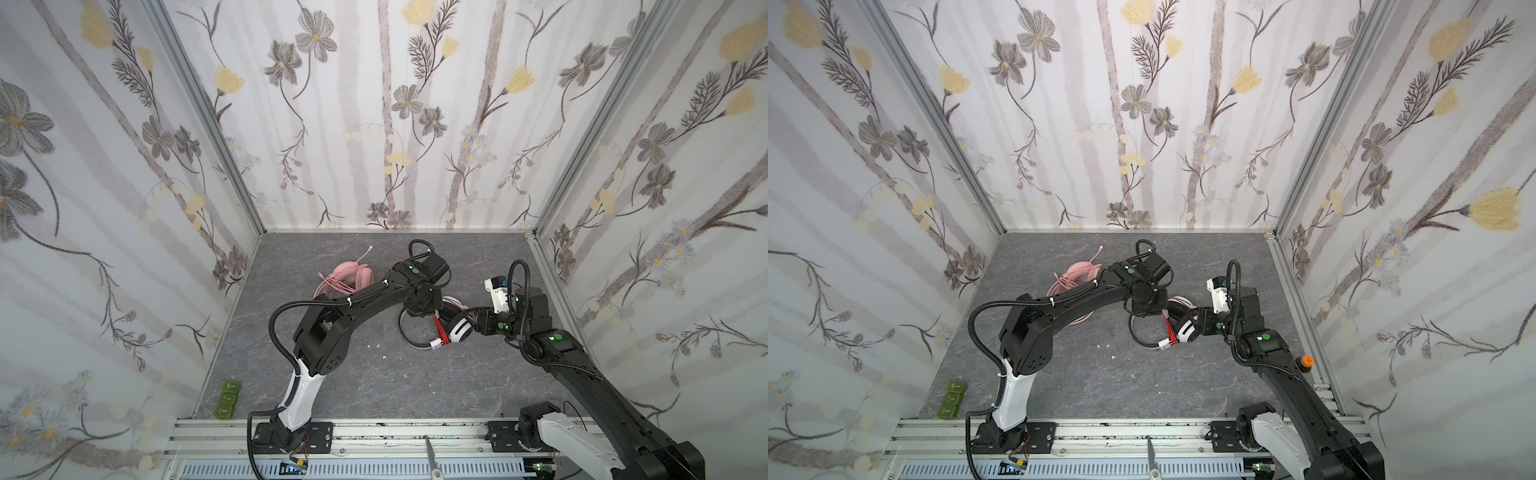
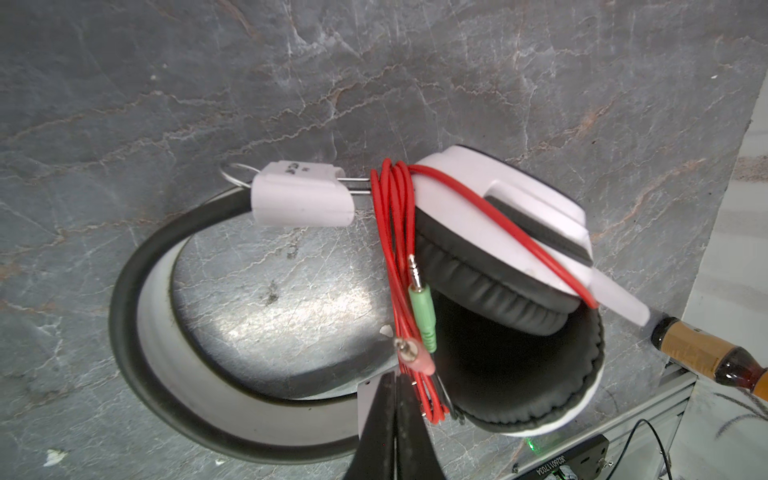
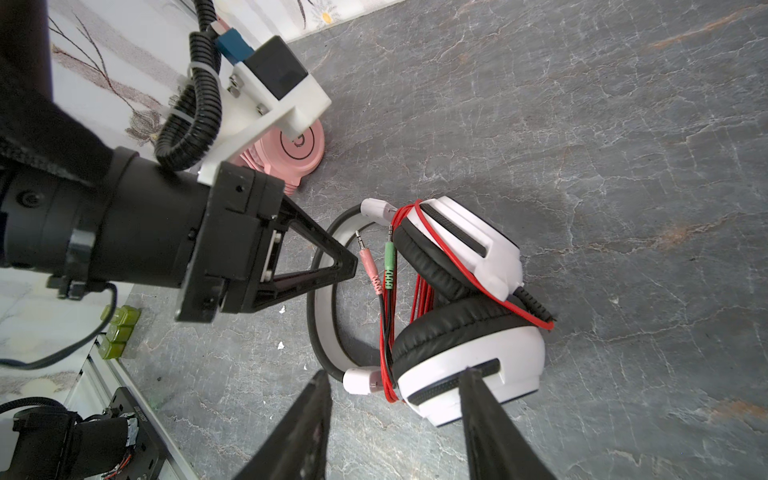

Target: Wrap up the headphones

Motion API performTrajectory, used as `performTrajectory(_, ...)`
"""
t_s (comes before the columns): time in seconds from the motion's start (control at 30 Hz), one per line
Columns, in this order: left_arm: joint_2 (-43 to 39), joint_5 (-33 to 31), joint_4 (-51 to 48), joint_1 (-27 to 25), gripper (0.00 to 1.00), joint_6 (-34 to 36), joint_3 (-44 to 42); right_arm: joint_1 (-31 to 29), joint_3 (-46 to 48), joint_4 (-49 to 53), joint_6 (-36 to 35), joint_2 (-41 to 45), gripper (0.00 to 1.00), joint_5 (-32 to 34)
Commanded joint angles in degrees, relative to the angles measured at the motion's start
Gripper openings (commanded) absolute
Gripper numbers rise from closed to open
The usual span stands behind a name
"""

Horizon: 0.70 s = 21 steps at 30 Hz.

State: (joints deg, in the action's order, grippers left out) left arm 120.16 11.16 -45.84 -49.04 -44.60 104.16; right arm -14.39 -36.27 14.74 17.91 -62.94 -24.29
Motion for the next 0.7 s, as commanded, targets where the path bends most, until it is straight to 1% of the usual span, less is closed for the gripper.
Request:
performTrajectory(0.0, 2.0, -0.6, -1.0, 0.2, 0.07, 0.8, 2.6, 0.0, 0.2, -2.3, -0.5, 0.0, 0.51, -0.7)
performTrajectory(0.27, 6.8, 0.6, -1.6, 0.6, 0.09, 1.1, 7.0, 0.2, 0.0, -2.0, -0.8, -0.1, 0.51, -0.6)
performTrajectory(0.4, 7.3, 1.0, -1.3, 0.6, 0.09, 0.9, 7.3, 0.3, -0.3, -1.8, -0.9, -0.4, 0.51, -0.7)
performTrajectory(0.5, 6.1, 0.6, -0.9, 0.6, 0.1, 0.9, 7.3, 0.4, -0.7, -1.6, -1.0, -0.7, 0.51, -0.7)
performTrajectory(0.6, 3.2, -0.2, -0.7, 0.5, 0.17, 1.2, 7.0, 0.4, -1.2, -1.6, -1.0, -1.1, 0.51, -0.9)
performTrajectory(0.67, 0.2, -1.5, -0.7, 0.6, 0.25, 1.9, 6.0, 0.4, -1.9, -1.6, -1.0, -1.3, 0.51, -0.7)
